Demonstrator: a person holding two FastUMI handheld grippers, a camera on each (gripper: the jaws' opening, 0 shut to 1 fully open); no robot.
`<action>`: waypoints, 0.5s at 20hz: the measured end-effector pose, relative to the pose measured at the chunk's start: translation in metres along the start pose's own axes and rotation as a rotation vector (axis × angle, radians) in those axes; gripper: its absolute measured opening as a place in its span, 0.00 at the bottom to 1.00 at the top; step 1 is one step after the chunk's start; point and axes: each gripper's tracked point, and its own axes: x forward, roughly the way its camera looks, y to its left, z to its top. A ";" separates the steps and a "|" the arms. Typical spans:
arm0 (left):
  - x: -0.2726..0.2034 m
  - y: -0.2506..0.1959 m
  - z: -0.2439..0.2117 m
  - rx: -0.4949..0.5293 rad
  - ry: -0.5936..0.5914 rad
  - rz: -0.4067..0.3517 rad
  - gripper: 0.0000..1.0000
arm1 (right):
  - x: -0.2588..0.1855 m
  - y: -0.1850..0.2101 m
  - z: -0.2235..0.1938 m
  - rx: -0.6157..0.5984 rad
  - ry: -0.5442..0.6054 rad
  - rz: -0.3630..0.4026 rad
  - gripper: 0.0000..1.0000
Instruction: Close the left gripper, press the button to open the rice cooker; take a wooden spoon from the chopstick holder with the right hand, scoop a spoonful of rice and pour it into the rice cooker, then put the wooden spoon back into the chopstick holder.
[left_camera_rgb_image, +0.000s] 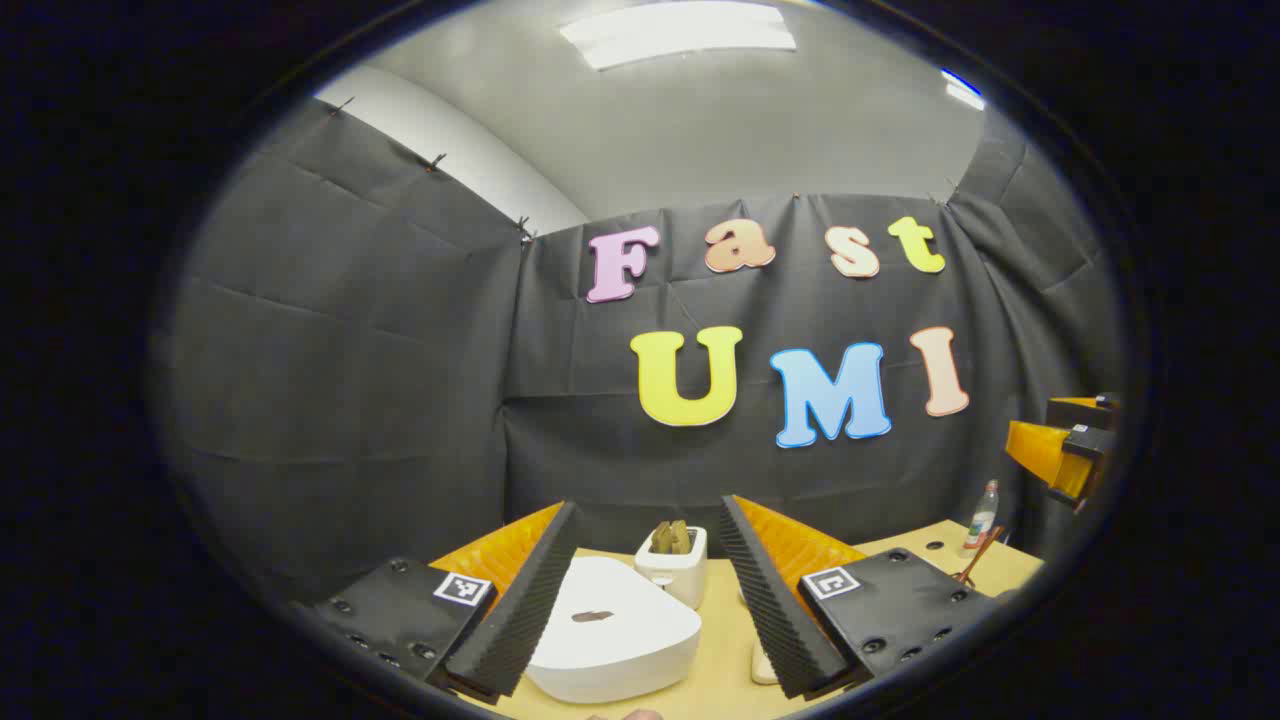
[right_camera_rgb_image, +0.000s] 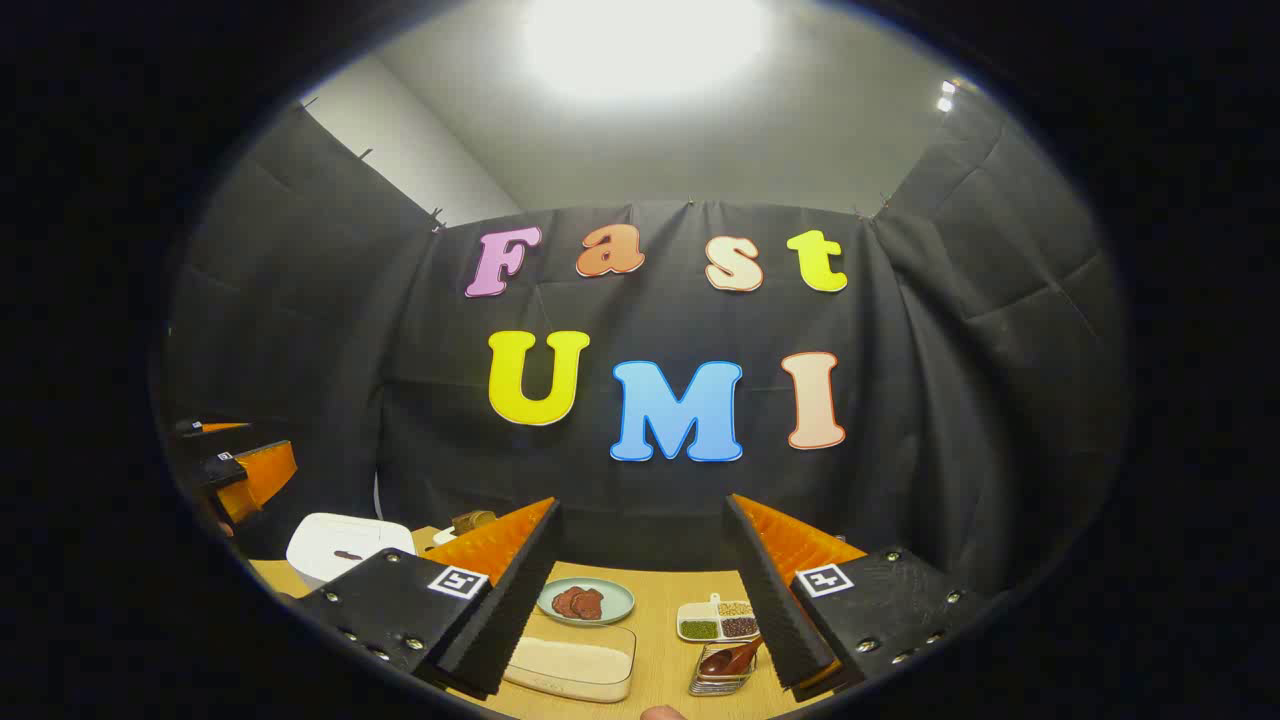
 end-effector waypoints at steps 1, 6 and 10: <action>-0.002 0.001 0.001 0.001 -0.005 0.003 0.99 | 0.000 -0.001 0.000 0.002 -0.001 -0.004 0.96; -0.002 -0.002 -0.001 -0.015 -0.003 0.002 1.00 | -0.009 -0.012 0.002 0.002 -0.006 -0.041 0.96; 0.000 -0.008 0.001 -0.012 -0.005 -0.014 0.97 | -0.015 -0.024 -0.001 0.006 0.002 -0.068 0.96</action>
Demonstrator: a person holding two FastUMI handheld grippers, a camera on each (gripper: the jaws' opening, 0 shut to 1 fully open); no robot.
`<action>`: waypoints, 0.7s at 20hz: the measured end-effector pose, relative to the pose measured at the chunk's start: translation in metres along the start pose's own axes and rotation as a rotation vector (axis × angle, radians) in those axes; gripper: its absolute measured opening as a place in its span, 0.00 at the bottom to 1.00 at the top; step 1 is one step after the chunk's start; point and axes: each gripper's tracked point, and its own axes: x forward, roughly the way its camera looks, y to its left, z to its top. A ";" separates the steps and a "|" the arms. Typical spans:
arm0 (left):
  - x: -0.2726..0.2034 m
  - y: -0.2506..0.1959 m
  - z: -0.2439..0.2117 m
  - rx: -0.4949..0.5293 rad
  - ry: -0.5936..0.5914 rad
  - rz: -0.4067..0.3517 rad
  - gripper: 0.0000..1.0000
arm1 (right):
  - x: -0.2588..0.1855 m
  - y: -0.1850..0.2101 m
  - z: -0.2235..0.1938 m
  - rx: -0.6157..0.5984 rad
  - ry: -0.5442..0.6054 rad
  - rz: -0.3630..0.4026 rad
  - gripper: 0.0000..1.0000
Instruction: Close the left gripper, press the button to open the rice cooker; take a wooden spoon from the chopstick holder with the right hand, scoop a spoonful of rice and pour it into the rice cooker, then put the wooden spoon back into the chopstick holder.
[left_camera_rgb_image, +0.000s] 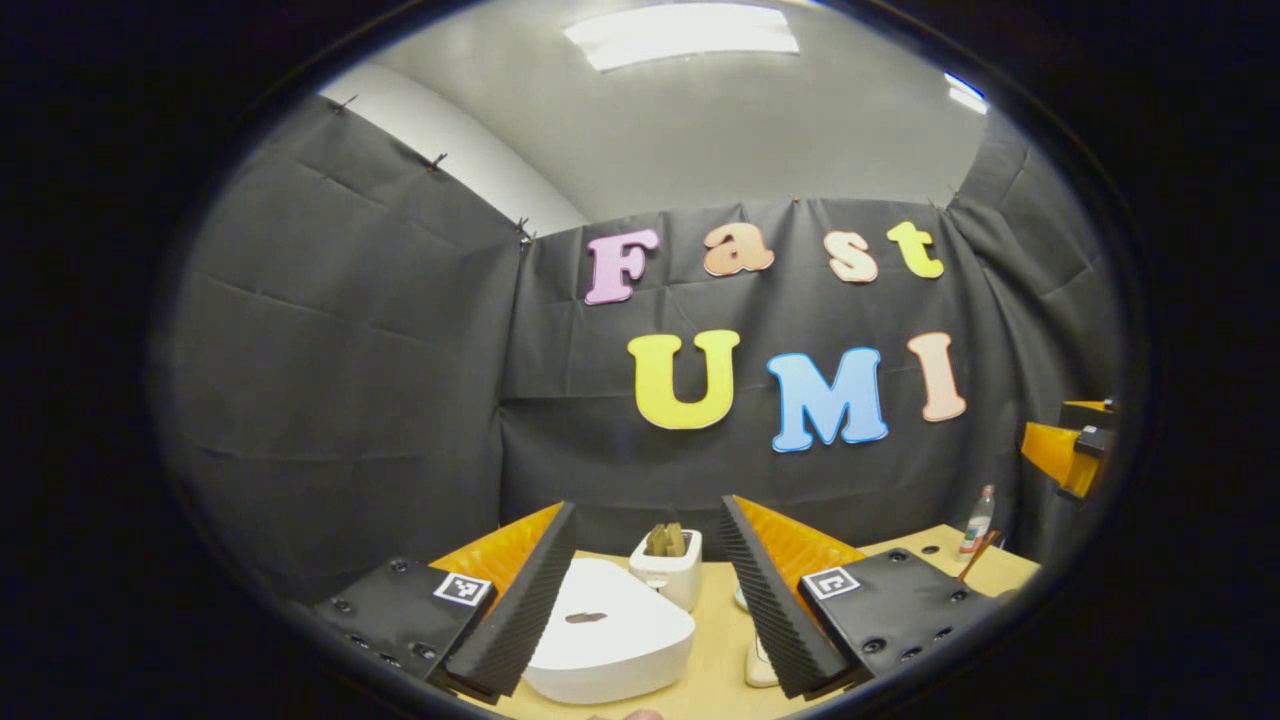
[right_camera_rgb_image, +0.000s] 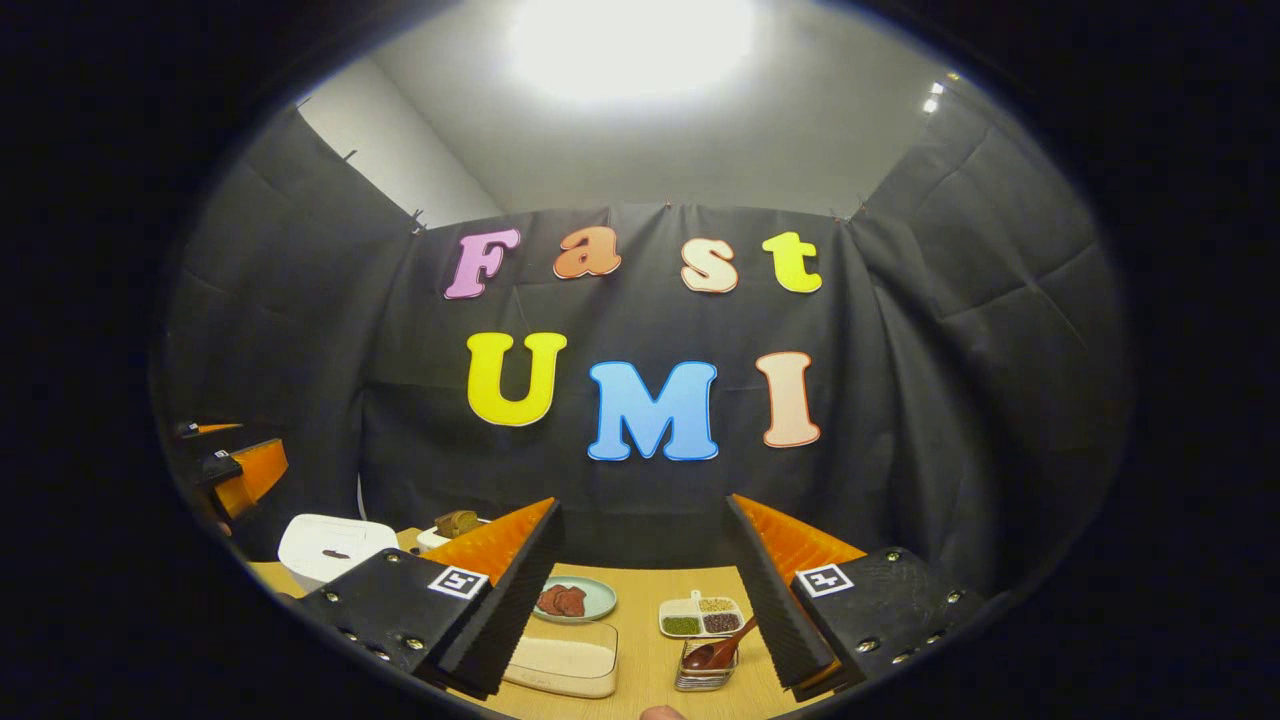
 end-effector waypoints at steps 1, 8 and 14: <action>0.000 -0.002 0.002 0.002 -0.004 -0.003 0.97 | 0.000 -0.003 0.000 0.002 0.003 -0.006 0.96; 0.000 -0.007 0.008 0.021 -0.023 -0.008 0.97 | -0.002 -0.012 -0.002 0.002 0.003 -0.023 0.96; 0.005 -0.009 0.009 0.012 -0.019 -0.015 1.00 | -0.003 -0.014 -0.006 -0.003 0.015 -0.024 0.96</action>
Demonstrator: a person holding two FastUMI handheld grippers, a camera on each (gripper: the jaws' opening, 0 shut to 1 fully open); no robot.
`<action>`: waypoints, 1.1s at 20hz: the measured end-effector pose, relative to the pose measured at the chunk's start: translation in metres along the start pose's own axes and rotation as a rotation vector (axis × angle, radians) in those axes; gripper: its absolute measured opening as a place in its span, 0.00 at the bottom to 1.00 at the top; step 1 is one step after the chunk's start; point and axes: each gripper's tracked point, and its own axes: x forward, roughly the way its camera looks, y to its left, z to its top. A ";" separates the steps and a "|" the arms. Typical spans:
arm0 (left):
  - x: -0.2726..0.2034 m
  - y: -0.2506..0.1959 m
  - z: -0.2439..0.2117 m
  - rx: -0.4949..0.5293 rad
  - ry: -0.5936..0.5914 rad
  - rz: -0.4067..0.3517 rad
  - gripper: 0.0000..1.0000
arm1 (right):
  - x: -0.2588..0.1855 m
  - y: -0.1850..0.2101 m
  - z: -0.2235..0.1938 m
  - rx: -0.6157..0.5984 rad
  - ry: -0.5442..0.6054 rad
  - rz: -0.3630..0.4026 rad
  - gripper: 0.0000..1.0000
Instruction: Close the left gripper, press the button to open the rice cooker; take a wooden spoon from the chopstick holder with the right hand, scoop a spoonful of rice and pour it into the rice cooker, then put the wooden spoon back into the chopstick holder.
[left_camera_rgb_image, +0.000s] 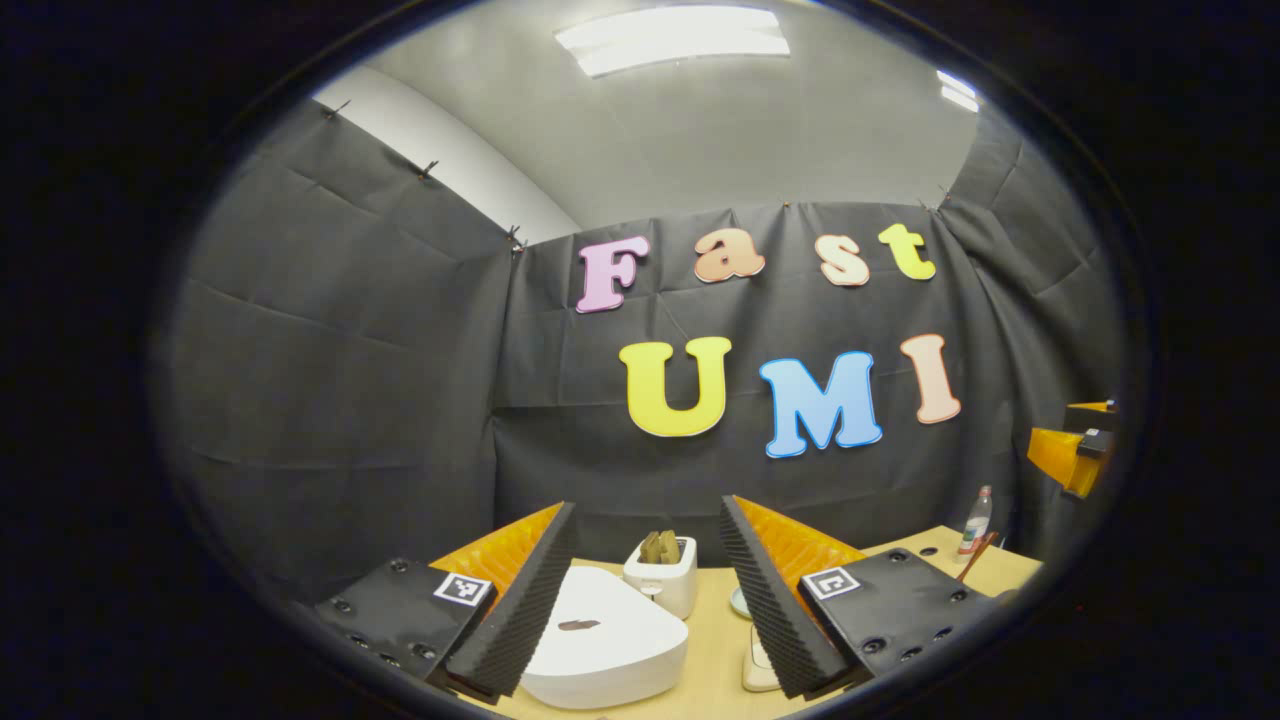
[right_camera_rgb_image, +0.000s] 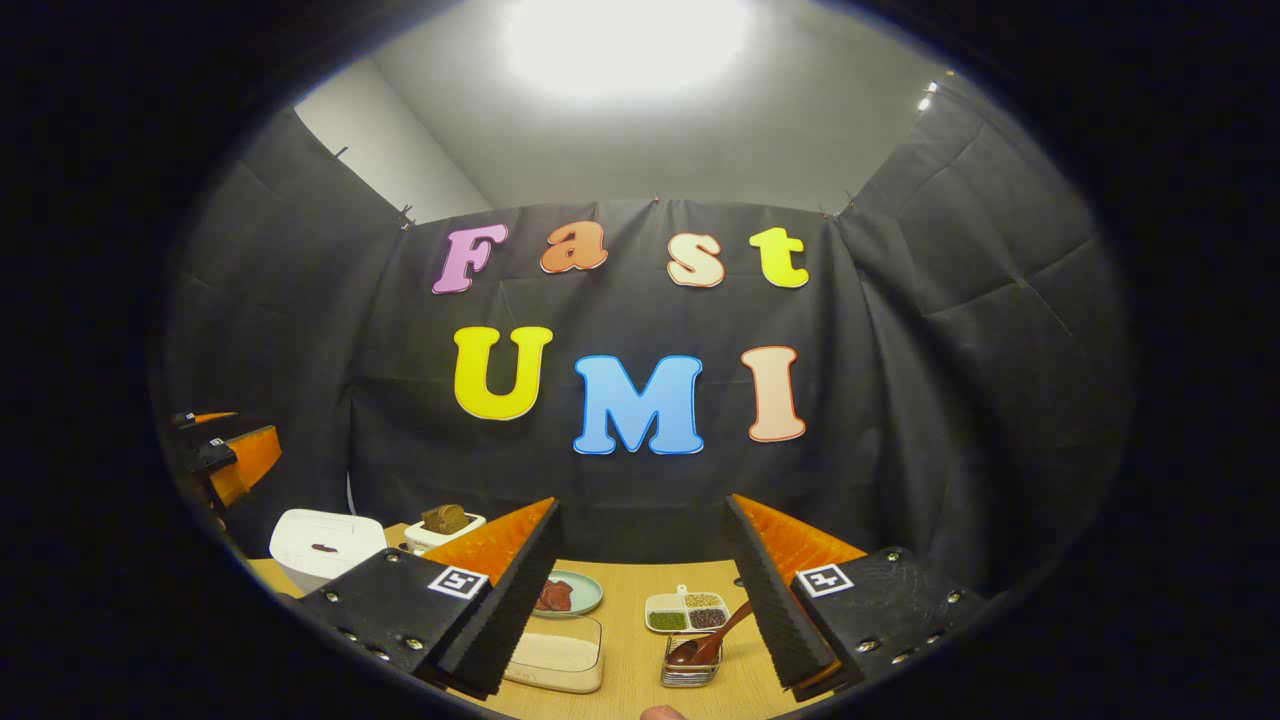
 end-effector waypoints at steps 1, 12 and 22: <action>0.000 0.001 0.001 0.000 -0.002 0.002 0.98 | 0.000 0.000 0.000 0.000 0.003 0.001 0.96; 0.009 0.004 -0.003 0.002 0.006 -0.005 0.39 | 0.000 0.002 -0.005 -0.005 0.016 -0.004 0.96; 0.030 0.029 -0.021 0.005 0.044 0.004 0.12 | -0.006 0.004 -0.007 -0.021 0.026 -0.030 0.96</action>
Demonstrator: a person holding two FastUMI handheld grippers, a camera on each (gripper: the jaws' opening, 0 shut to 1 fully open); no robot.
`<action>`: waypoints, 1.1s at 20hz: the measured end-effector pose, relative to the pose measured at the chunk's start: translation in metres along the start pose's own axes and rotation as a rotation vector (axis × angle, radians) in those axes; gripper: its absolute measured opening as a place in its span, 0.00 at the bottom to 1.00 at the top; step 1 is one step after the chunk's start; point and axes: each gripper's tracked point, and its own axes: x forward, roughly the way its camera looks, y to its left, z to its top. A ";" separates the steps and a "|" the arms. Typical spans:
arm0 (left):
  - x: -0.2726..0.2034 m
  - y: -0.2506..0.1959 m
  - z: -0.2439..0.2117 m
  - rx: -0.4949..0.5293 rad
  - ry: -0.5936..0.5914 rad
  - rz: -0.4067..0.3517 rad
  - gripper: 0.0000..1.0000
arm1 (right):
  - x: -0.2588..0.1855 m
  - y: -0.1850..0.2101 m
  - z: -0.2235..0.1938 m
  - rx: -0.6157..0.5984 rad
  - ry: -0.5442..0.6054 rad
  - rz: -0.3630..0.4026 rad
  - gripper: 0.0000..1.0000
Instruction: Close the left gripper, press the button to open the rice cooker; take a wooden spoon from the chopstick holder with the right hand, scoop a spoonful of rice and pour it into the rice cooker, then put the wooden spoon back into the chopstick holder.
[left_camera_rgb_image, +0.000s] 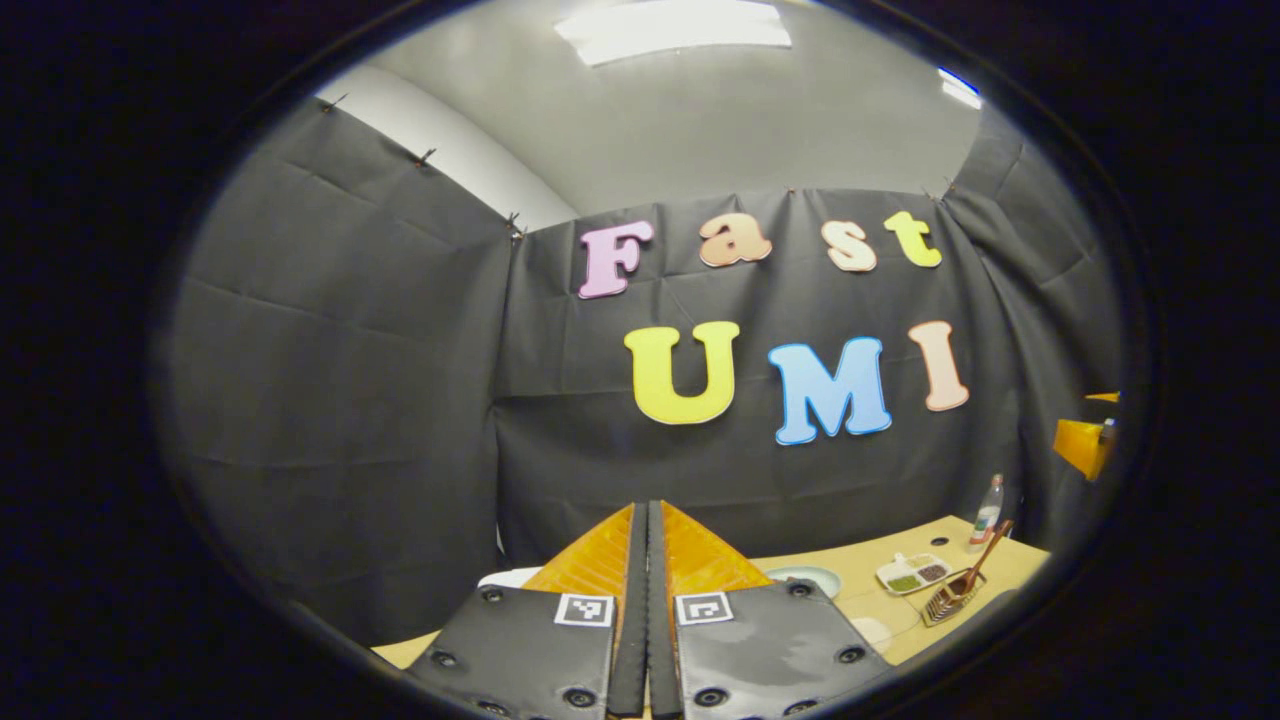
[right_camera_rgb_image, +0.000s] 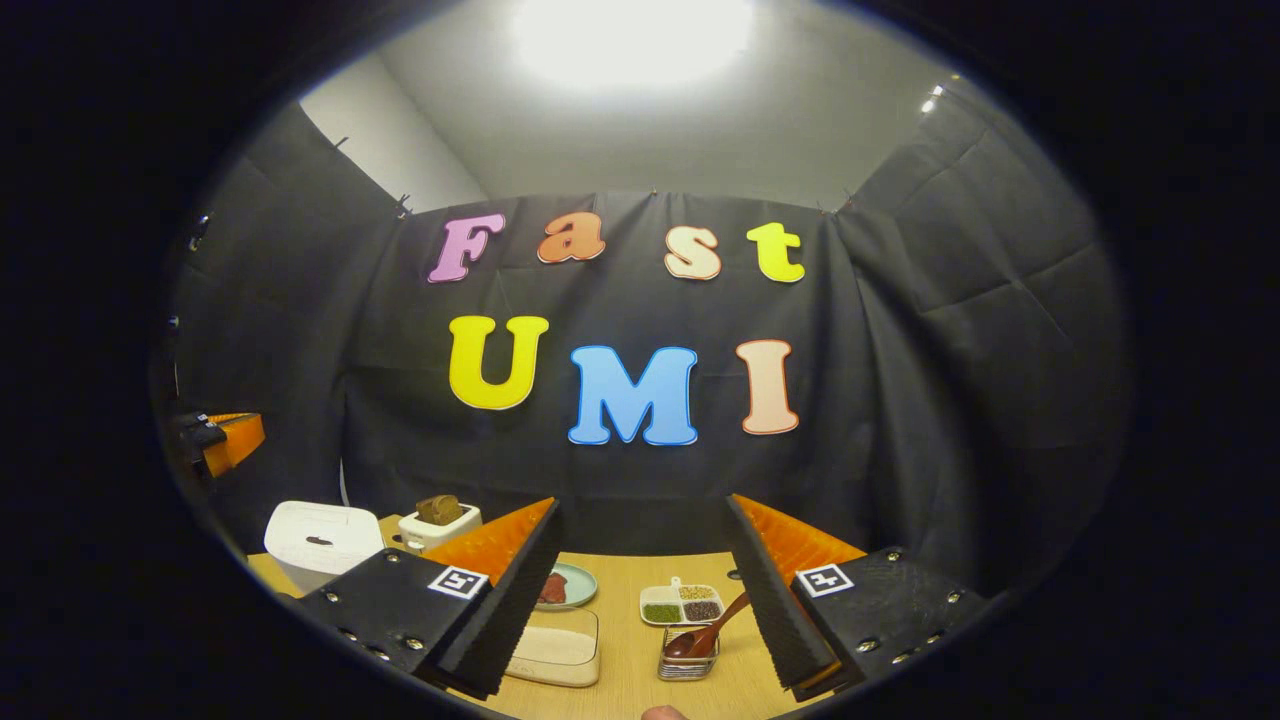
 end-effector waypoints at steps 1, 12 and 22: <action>0.005 0.004 -0.004 -0.005 0.009 0.002 0.12 | -0.001 0.000 0.000 -0.003 0.001 -0.005 0.96; 0.058 0.046 -0.080 -0.055 0.154 0.031 0.09 | -0.011 -0.003 -0.005 -0.036 0.030 -0.081 0.96; 0.081 0.058 -0.182 -0.039 0.345 0.022 0.09 | -0.019 -0.001 -0.016 -0.050 0.074 -0.148 0.96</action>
